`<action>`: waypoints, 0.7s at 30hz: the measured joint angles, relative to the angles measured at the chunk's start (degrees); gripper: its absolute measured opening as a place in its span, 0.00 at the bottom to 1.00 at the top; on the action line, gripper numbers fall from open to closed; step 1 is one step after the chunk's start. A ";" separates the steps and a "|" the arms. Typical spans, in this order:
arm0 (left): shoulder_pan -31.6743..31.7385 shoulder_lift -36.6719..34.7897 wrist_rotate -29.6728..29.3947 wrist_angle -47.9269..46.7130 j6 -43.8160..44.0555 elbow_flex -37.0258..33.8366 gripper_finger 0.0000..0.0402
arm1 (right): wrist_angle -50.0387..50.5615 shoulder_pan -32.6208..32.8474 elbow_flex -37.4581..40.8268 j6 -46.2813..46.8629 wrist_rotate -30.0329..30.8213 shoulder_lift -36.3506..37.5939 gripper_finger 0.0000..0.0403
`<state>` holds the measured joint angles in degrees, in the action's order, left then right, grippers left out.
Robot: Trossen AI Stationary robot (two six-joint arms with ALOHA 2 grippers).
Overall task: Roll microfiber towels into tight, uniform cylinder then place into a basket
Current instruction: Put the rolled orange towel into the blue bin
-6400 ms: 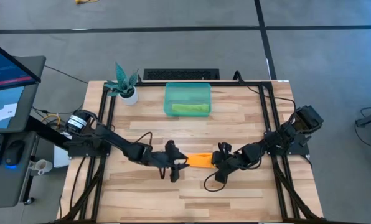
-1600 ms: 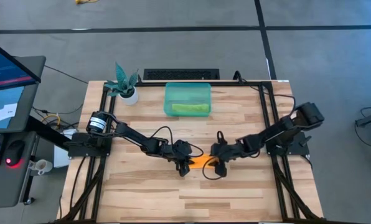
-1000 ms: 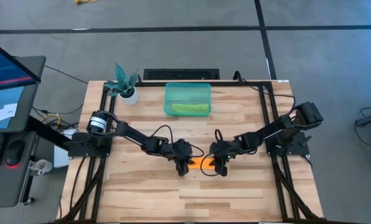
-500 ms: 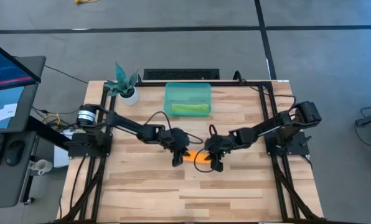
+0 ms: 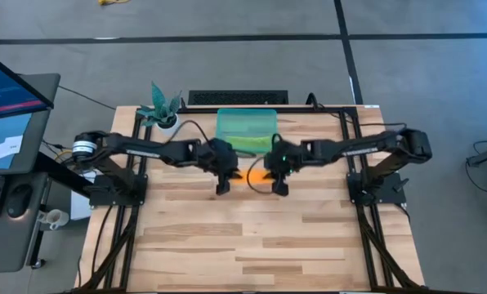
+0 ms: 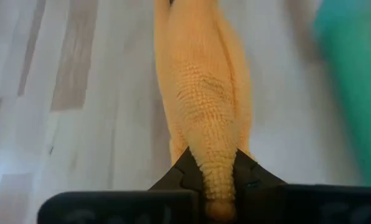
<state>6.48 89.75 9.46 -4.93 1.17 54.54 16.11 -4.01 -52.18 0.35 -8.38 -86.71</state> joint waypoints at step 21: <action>18.97 -1.35 -8.66 10.97 -9.47 0.20 0.09 | -6.07 -21.18 -6.49 -18.85 -0.11 1.04 0.10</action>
<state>25.45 88.40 0.80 6.04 -8.31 54.74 10.03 -25.18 -58.67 -18.50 -8.49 -85.67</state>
